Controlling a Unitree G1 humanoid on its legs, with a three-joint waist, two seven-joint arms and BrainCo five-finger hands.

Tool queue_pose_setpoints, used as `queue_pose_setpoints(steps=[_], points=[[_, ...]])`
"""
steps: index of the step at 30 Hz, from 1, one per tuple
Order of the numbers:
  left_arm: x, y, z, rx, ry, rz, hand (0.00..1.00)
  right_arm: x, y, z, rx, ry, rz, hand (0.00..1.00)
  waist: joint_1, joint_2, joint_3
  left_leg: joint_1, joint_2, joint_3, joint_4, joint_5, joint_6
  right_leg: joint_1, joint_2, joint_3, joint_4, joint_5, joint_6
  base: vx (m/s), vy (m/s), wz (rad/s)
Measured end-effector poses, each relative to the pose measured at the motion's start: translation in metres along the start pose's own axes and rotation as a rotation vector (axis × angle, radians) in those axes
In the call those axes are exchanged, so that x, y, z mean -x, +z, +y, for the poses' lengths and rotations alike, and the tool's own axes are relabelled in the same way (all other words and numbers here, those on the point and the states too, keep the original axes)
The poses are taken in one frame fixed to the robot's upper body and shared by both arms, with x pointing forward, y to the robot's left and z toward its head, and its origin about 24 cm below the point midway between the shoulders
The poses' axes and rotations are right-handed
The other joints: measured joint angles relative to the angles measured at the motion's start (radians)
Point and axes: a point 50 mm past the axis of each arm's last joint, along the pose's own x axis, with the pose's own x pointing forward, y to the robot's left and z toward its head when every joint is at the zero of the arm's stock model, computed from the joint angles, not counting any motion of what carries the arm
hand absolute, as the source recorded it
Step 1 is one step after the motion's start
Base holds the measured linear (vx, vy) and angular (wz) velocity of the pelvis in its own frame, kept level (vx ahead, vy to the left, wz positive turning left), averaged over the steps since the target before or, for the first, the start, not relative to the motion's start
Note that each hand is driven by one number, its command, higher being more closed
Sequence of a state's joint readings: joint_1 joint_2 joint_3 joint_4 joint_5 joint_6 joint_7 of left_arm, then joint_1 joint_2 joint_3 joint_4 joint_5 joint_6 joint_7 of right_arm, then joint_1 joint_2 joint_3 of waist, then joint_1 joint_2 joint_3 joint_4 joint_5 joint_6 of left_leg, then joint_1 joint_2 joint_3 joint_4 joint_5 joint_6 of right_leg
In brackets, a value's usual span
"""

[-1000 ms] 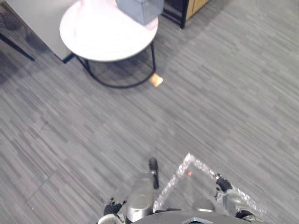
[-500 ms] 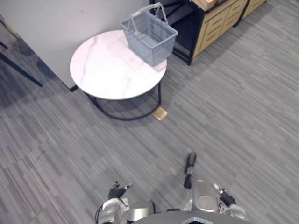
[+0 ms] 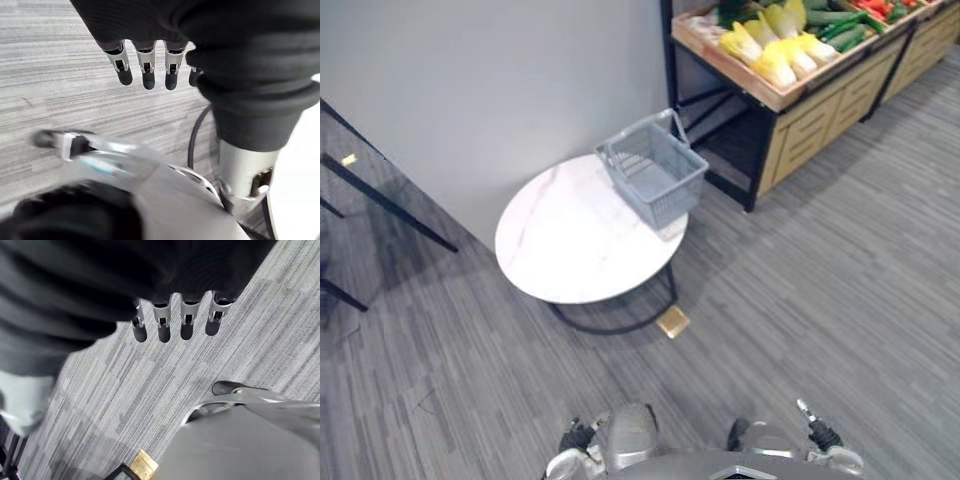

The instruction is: Pick vegetable in the basket

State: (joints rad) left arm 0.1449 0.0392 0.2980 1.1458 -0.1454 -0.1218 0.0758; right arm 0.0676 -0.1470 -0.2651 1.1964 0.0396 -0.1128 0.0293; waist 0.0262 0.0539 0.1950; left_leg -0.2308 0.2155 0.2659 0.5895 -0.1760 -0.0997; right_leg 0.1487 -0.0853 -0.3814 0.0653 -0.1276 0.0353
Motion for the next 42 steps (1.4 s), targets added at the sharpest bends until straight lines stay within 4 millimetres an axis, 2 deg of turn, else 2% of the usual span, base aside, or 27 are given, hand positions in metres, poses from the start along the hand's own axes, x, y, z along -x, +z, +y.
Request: queue_pose_setpoints(steps=[3, 4, 5, 6, 7, 8, 9, 10, 11, 12, 13, 14, 15, 16, 17, 18, 20, 22, 24, 25, 26, 27, 29, 33, 35, 39, 42], points=[[0.004, -0.016, 0.006, -0.016, 0.016, 0.042, 0.0, -0.001, 0.009, 0.004, 0.021, 0.015, -0.034, 0.0, 0.005, -0.002, 0.002, 0.006, -0.055, 0.029, -0.483, 0.13, 0.006, 0.077, 0.002, 0.002, -0.056, -0.031, 0.043, 0.44, 0.151, -0.07], [0.005, -0.018, 0.008, -0.018, 0.019, 0.049, 0.0, -0.002, 0.011, 0.005, 0.037, 0.023, -0.043, 0.0, 0.006, -0.001, 0.002, 0.002, -0.052, 0.03, -0.5, 0.135, 0.01, 0.094, 0.005, 0.002, -0.064, -0.04, 0.056, 0.57, 0.258, -0.1], [0.007, -0.023, 0.01, -0.019, 0.024, 0.062, 0.0, -0.002, 0.017, 0.006, 0.069, 0.034, -0.065, 0.0, 0.014, -0.011, 0.003, -0.009, -0.048, 0.034, -0.468, 0.189, 0.038, 0.123, -0.001, 0.015, -0.066, -0.064, 0.077, 0.52, 0.24, -0.21], [0.008, -0.027, 0.016, -0.019, 0.04, 0.071, 0.0, -0.003, 0.022, 0.014, 0.08, 0.058, -0.082, 0.0, 0.029, -0.032, -0.009, -0.004, -0.072, 0.054, -0.436, 0.225, 0.063, 0.135, -0.038, 0.036, -0.053, -0.095, 0.084, 0.52, 0.224, -0.28], [0.008, -0.026, 0.021, -0.025, 0.049, 0.069, 0.0, -0.003, 0.023, 0.019, 0.089, 0.074, -0.088, 0.0, 0.036, -0.056, -0.017, -0.005, -0.092, 0.061, -0.425, 0.224, 0.065, 0.129, -0.063, 0.044, -0.028, -0.112, 0.073, 0.61, 0.241, -0.37], [0.006, -0.022, 0.025, -0.041, 0.06, 0.06, 0.0, -0.004, 0.031, 0.028, 0.102, 0.103, -0.118, 0.0, 0.039, -0.083, -0.03, 0.008, -0.129, 0.066, -0.432, 0.21, 0.091, 0.05, -0.118, 0.094, 0.145, -0.111, 0.071, 0.48, 0.197, -0.22], [0.006, -0.021, 0.026, -0.046, 0.061, 0.06, 0.0, -0.004, 0.034, 0.032, 0.1, 0.112, -0.13, 0.0, 0.036, -0.085, -0.029, 0.025, -0.138, 0.071, -0.441, 0.202, 0.106, 0.01, -0.139, 0.117, 0.244, -0.096, 0.092, 0.57, 0.264, -0.11], [0.006, -0.019, 0.028, -0.053, 0.069, 0.055, 0.0, -0.004, 0.037, 0.04, 0.093, 0.131, -0.142, 0.0, 0.035, -0.101, -0.017, 0.084, -0.161, 0.085, -0.457, 0.188, 0.13, -0.062, -0.184, 0.171, 0.464, -0.053, 0.131, 0.44, 0.205, 0.06], [0.005, -0.017, 0.029, -0.055, 0.077, 0.05, 0.0, -0.004, 0.036, 0.048, 0.094, 0.15, -0.142, 0.0, 0.034, -0.11, -0.003, 0.145, -0.172, 0.084, -0.453, 0.157, 0.159, -0.13, -0.208, 0.228, 0.671, 0.036, 0.17, 0.46, 0.169, 0.09], [0.005, -0.016, 0.028, -0.057, 0.081, 0.047, 0.0, -0.004, 0.035, 0.05, 0.097, 0.156, -0.141, 0.0, 0.032, -0.106, 0.005, 0.178, -0.173, 0.074, -0.447, 0.136, 0.163, -0.156, -0.211, 0.238, 0.774, 0.047, 0.178, 0.44, 0.101, 0.18], [0.005, -0.015, 0.028, -0.065, 0.083, 0.045, 0.0, -0.003, 0.034, 0.05, 0.086, 0.156, -0.141, 0.0, 0.029, -0.094, 0.016, 0.242, -0.174, 0.052, -0.449, 0.109, 0.167, -0.196, -0.216, 0.228, 0.901, 0.029, 0.155, 0.36, 0.058, 0.27], [0.005, -0.015, 0.029, -0.072, 0.083, 0.044, 0.0, -0.003, 0.036, 0.049, 0.089, 0.154, -0.148, 0.0, 0.027, -0.093, 0.015, 0.272, -0.174, 0.043, -0.455, 0.097, 0.164, -0.211, -0.216, 0.211, 0.93, 0.015, 0.134, 0.43, 0.05, 0.47], [0.003, -0.011, 0.03, -0.089, 0.084, 0.033, 0.0, -0.003, 0.038, 0.048, 0.09, 0.149, -0.154, 0.0, 0.018, -0.093, 0.015, 0.32, -0.174, 0.023, -0.481, 0.088, 0.158, -0.234, -0.217, 0.168, 0.917, -0.014, 0.098, 0.4, 0.0, 0.72], [0.002, -0.005, 0.028, -0.093, 0.08, 0.015, 0.0, -0.003, 0.04, 0.048, 0.088, 0.146, -0.162, 0.0, 0.009, -0.093, 0.015, 0.35, -0.174, -0.013, -0.504, 0.082, 0.15, -0.25, -0.221, 0.112, 0.828, -0.051, 0.091, 0.53, -0.072, 1.14], [0.0, 0.003, 0.024, -0.087, 0.071, -0.014, 0.0, -0.003, 0.042, 0.048, 0.081, 0.146, -0.171, 0.0, 0.006, -0.094, 0.015, 0.365, -0.174, -0.062, -0.519, 0.074, 0.137, -0.259, -0.231, 0.055, 0.637, -0.056, 0.089, 0.44, -0.11, 1.03], [0.0, 0.006, 0.022, -0.084, 0.068, -0.023, 0.0, -0.003, 0.041, 0.048, 0.072, 0.146, -0.169, 0.0, 0.008, -0.094, 0.015, 0.368, -0.174, -0.076, -0.518, 0.07, 0.132, -0.263, -0.23, 0.052, 0.551, -0.054, 0.092, 0.38, -0.13, 0.84], [-0.001, 0.009, 0.021, -0.081, 0.063, -0.036, 0.0, -0.003, 0.041, 0.048, 0.065, 0.147, -0.166, 0.0, 0.006, -0.094, 0.015, 0.375, -0.171, -0.118, -0.516, 0.058, 0.113, -0.269, -0.227, 0.068, 0.353, -0.042, 0.096, 0.35, -0.21, 0.66], [-0.001, 0.011, 0.02, -0.078, 0.068, -0.042, 0.0, -0.003, 0.041, 0.048, 0.056, 0.146, -0.165, 0.0, 0.009, -0.093, 0.015, 0.373, -0.143, -0.182, -0.49, 0.018, 0.064, -0.289, -0.221, 0.152, 0.146, 0.024, 0.105, 0.41, -0.356, 0.76], [-0.001, 0.01, 0.023, -0.073, 0.081, -0.038, 0.0, -0.003, 0.041, 0.048, 0.057, 0.148, -0.166, 0.0, 0.016, -0.095, 0.014, 0.371, -0.114, -0.217, -0.462, -0.021, 0.018, -0.286, -0.21, 0.191, 0.095, 0.057, 0.108, 0.25, -0.345, 0.57], [0.0, 0.006, 0.031, -0.055, 0.109, -0.03, 0.0, -0.003, 0.037, 0.05, 0.052, 0.153, -0.154, 0.0, 0.016, -0.122, -0.002, 0.377, -0.104, -0.242, -0.452, -0.047, -0.019, -0.279, -0.221, 0.193, 0.088, 0.063, 0.116, 0.33, -0.546, 0.81], [0.001, 0.002, 0.034, -0.021, 0.127, -0.014, 0.0, -0.002, 0.033, 0.048, 0.032, 0.149, -0.145, 0.0, 0.015, -0.117, -0.012, 0.4, -0.067, -0.275, -0.456, -0.06, -0.051, -0.26, -0.207, 0.156, 0.119, 0.18, 0.147, 0.34, -0.557, 0.73], [0.002, -0.004, 0.027, -0.004, 0.116, 0.008, 0.0, -0.003, 0.035, 0.043, 0.03, 0.139, -0.148, 0.0, 0.015, -0.084, -0.02, 0.407, -0.025, -0.28, -0.464, -0.052, -0.063, -0.254, -0.172, 0.131, 0.133, 0.16, 0.125, 0.46, -0.61, 0.55], [0.006, -0.021, 0.019, 0.047, 0.106, 0.059, 0.0, -0.005, 0.044, 0.03, 0.057, 0.119, -0.169, 0.0, 0.014, -0.027, -0.051, 0.396, 0.063, -0.279, -0.5, 0.043, -0.109, -0.239, -0.095, 0.059, 0.13, 0.121, 0.078, 0.43, -0.507, 0.41], [0.006, -0.023, 0.017, 0.066, 0.094, 0.064, 0.0, -0.005, 0.047, 0.023, 0.063, 0.105, -0.175, 0.0, 0.002, -0.026, -0.054, 0.315, 0.092, -0.27, -0.479, 0.203, -0.094, -0.177, -0.07, -0.052, 0.069, 0.097, 0.039, 0.22, -0.34, 0.78], [0.006, -0.022, 0.017, 0.063, 0.085, 0.065, 0.0, -0.005, 0.041, 0.018, 0.047, 0.076, -0.152, 0.0, 0.003, -0.029, -0.052, 0.285, 0.096, -0.154, -0.475, 0.293, -0.086, -0.135, -0.074, -0.116, 0.041, 0.089, 0.025, 0.11, -0.247, 0.81], [0.006, -0.022, 0.017, 0.058, 0.09, 0.071, 0.0, -0.006, 0.048, 0.011, 0.034, 0.039, -0.173, 0.0, 0.003, -0.028, -0.052, 0.283, 0.092, 0.01, -0.527, 0.327, -0.065, -0.131, -0.073, -0.144, 0.014, 0.089, 0.025, 0.03, -0.078, 0.34], [0.006, -0.022, 0.017, 0.054, 0.096, 0.072, 0.0, -0.005, 0.059, -0.006, 0.006, -0.035, -0.216, 0.0, -0.001, -0.026, -0.054, 0.288, 0.082, 0.047, -0.62, 0.325, -0.067, -0.165, -0.062, -0.155, -0.001, 0.106, 0.036, -0.02, 0.064, 0.16]])
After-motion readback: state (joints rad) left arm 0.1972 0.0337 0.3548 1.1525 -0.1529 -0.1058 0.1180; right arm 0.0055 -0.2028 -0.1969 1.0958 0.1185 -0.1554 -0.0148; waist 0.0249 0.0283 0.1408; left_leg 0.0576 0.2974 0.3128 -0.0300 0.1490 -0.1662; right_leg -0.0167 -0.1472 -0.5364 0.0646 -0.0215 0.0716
